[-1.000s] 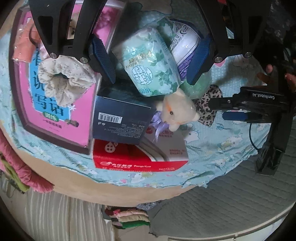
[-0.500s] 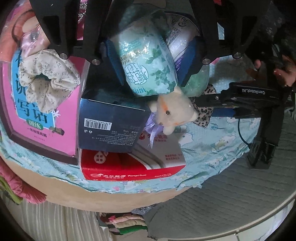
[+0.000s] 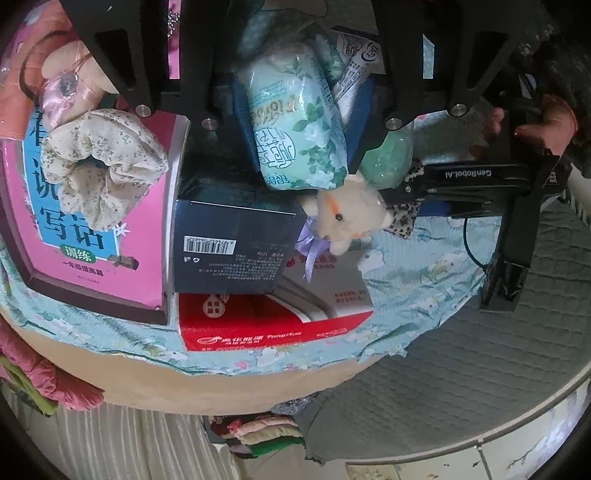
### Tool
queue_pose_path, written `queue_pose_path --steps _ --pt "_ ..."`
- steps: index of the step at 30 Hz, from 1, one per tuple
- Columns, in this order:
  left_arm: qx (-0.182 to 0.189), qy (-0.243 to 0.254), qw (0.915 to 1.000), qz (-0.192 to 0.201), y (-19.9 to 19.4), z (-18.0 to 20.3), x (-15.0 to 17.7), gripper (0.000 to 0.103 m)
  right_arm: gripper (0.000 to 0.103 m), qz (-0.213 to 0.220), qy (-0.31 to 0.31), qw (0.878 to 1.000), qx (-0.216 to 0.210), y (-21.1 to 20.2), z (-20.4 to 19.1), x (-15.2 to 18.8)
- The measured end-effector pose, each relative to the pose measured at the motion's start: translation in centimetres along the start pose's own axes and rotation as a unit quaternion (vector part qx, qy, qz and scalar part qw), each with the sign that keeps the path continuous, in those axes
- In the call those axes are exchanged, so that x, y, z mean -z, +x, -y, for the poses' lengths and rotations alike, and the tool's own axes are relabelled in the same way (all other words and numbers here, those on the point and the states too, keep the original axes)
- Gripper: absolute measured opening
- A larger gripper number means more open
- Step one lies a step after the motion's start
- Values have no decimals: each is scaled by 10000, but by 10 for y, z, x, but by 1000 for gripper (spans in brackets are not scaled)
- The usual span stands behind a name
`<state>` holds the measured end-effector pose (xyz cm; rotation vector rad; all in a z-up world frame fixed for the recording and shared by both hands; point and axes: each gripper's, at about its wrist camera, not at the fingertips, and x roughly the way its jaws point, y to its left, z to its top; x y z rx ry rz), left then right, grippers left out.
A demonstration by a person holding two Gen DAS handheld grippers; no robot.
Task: Organize soft objects
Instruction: 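Grasp the leopard-print scrunchie with left tool while right tool grasps the green floral tissue pack, then lift the scrunchie and tissue pack and carry both over the pink book box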
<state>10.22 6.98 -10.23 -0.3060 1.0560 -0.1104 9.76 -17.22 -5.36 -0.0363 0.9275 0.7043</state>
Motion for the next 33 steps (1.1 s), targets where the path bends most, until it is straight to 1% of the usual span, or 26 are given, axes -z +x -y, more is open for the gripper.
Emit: queue_pose_path --steps 1,4,7,12,15,16,19,23,29,33 --pt "97 -43 9999 -37 1 -2 0 16 46 19 22 10000 -1 -1 1 0" --pt "192 -108 9997 -86 2 -6 1 9 46 80 49 10000 -26 -4 1 0" --pt "315 -166 9994 29 -6 -7 1 8 45 137 47 9999 -34 -7 0 0" --pt "351 -152 9988 315 -25 -4 2 8 45 356 23 9993 -89 -17 -3 -1" --pt "299 -163 9978 571 -45 -3 1 8 45 454 27 9989 -126 -22 -4 -2" --pt "210 -130 9973 694 -54 -1 1 8 45 476 33 9988 -139 -23 -4 -2" --pt "133 -101 9959 892 -71 2 -1 8 44 548 52 9983 -166 -27 -5 -3" --pt "34 -60 9943 1064 -90 8 -3 8 44 659 68 9977 -168 -35 -5 -4" --pt "52 54 9921 1254 -114 26 -7 8 44 880 129 9959 -190 -48 -3 -6" --pt "128 190 9919 1248 -124 44 -9 8 44 1117 219 9934 -157 -63 2 -8"
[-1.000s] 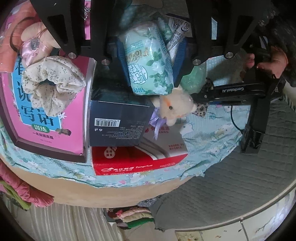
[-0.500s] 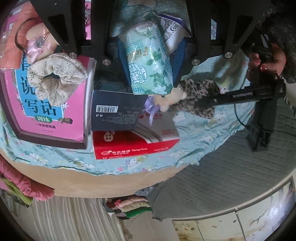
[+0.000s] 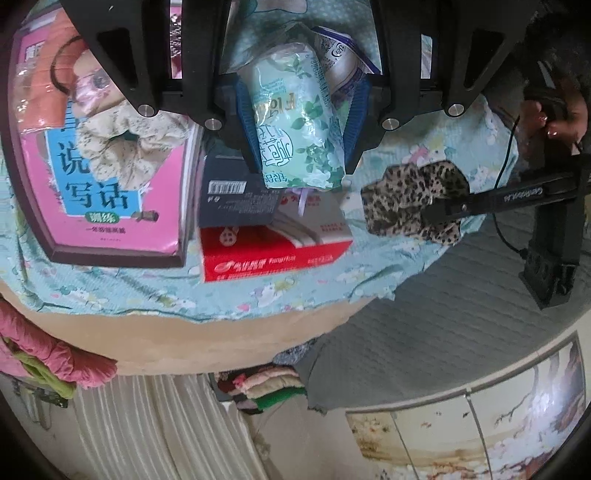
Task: Organize soft objects
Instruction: 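Lift the scrunchie and tissue pack and carry both over the pink book box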
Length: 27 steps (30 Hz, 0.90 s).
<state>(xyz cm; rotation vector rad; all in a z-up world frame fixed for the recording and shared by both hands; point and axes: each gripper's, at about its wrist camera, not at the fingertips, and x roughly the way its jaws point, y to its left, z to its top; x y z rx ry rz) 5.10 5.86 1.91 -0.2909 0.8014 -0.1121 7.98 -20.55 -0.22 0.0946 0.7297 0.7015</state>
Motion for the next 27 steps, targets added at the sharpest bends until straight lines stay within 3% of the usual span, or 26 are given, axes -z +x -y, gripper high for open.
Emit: queue_pose_path --steps 14,27 --pt "253 576 9980 50 -7 83 -12 8 44 733 533 9947 478 -64 41 -6" --pt "407 1039 9938 29 0 141 -17 8 44 1203 1123 9809 1039 -107 91 1"
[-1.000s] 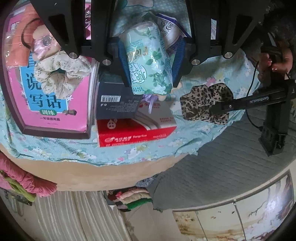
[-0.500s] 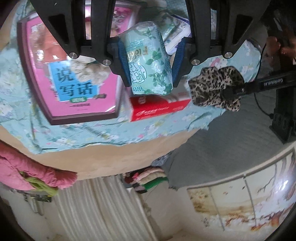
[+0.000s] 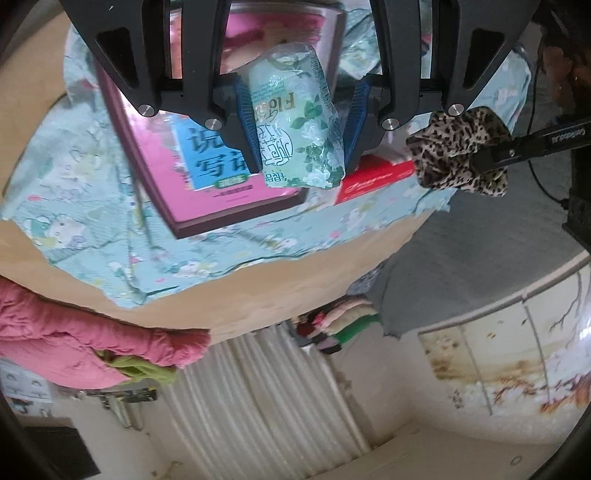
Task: Organize soft objects
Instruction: 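Lift the scrunchie and tissue pack and carry both over the pink book box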
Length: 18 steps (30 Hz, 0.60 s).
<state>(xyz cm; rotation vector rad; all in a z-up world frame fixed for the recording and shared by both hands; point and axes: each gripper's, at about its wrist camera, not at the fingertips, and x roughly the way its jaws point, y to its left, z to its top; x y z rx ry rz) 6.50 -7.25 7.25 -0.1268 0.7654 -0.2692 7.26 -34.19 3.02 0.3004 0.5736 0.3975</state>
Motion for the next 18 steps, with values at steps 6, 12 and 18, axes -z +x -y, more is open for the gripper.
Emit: queue_pose_path --steps 6,12,18 --pt "52 188 9998 -93 9 21 -1 8 44 91 228 9995 187 -6 21 -1" --pt "53 301 9994 -154 17 33 -2 8 44 241 343 9987 294 -12 31 -3" --pt "43 421 9987 -283 35 45 -2 8 44 311 308 9981 431 -14 35 -4"
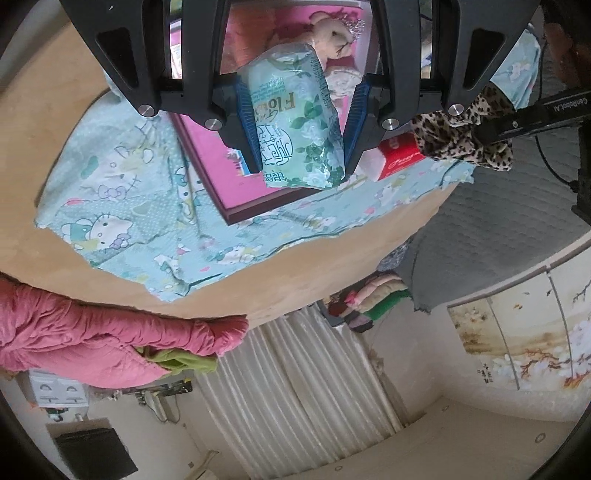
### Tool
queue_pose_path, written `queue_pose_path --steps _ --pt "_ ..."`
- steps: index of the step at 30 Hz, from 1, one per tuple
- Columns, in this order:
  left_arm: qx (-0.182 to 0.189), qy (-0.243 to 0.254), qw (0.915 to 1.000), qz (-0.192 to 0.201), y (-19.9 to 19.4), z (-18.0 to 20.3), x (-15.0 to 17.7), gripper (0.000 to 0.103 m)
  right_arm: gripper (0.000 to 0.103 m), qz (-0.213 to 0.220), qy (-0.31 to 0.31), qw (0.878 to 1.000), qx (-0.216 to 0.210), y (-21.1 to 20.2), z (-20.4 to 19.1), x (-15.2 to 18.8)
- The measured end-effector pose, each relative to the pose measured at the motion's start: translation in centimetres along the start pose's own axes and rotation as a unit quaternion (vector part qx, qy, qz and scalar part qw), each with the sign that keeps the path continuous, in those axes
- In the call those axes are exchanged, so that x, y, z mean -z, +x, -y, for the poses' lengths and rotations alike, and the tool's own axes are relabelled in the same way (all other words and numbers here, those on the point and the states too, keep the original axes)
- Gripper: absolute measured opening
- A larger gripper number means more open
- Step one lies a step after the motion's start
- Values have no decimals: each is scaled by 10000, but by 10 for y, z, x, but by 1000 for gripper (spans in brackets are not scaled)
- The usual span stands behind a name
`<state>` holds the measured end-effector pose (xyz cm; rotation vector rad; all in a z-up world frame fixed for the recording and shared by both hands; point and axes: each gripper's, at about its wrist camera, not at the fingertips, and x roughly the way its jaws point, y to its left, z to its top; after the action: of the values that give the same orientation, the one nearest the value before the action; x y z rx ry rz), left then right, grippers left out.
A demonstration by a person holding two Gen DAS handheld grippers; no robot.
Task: Organize soft objects
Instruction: 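Lift the scrunchie and tissue pack and carry both over the pink book box, then lower the scrunchie and tissue pack onto the book and open both tools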
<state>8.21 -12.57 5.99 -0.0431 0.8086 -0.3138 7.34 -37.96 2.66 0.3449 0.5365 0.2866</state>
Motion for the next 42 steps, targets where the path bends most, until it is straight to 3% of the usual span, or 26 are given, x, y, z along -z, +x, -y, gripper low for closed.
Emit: queue_pose_path --steps 19,42 --pt "143 58 9981 -591 67 16 15 8 44 -131 -62 9999 -58 10 0 8" --pt "167 63 9956 -923 98 15 30 8 44 -493 -527 9974 11 33 -17 23"
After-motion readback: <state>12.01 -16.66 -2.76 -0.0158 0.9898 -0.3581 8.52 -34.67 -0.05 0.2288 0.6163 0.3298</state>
